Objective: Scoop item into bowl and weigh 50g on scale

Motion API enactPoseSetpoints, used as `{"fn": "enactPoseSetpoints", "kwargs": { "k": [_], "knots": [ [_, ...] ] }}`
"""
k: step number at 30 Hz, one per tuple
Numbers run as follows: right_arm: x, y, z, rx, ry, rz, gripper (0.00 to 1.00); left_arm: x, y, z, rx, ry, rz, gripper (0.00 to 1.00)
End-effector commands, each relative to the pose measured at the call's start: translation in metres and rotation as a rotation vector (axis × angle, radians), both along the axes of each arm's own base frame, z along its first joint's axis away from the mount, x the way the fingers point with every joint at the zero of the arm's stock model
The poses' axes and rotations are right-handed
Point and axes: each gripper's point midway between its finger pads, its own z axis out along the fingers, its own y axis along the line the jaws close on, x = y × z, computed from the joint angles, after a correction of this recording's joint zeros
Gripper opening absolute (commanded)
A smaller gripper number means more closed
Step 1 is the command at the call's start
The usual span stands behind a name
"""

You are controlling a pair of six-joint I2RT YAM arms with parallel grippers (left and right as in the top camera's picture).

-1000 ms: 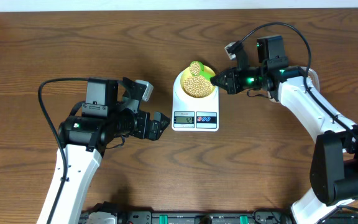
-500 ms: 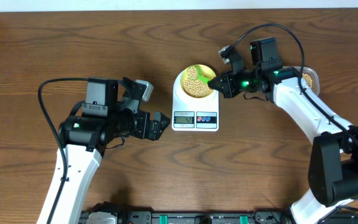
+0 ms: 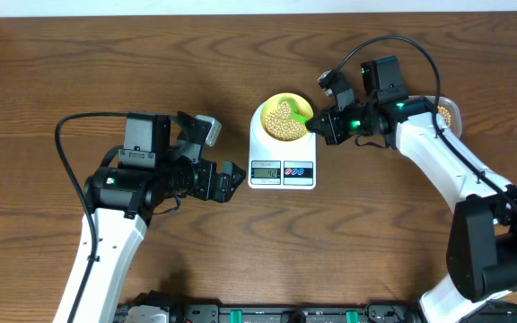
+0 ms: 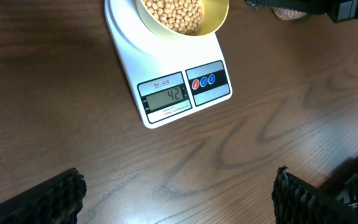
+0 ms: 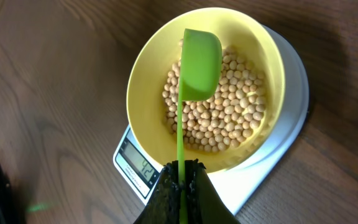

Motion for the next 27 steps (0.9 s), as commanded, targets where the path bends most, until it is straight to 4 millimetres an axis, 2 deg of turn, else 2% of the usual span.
{"fn": "enactPoseSetpoints", "kwargs": {
  "k": [1, 13, 27],
  "knots": [
    [-0.002, 0.003, 0.014, -0.014, -0.061, 0.026, 0.01, -0.001, -0.003, 0.002, -0.008, -0.007, -0.023, 0.98],
    [-0.002, -0.005, 0.035, -0.062, -0.135, 0.007, 0.01, -0.001, -0.003, 0.002, -0.008, -0.008, -0.024, 0.98],
    [-0.009, -0.005, 0.031, -0.076, -0.113, 0.022, 0.01, -0.001, -0.003, 0.002, -0.008, -0.007, -0.023, 0.98]
  ]
}}
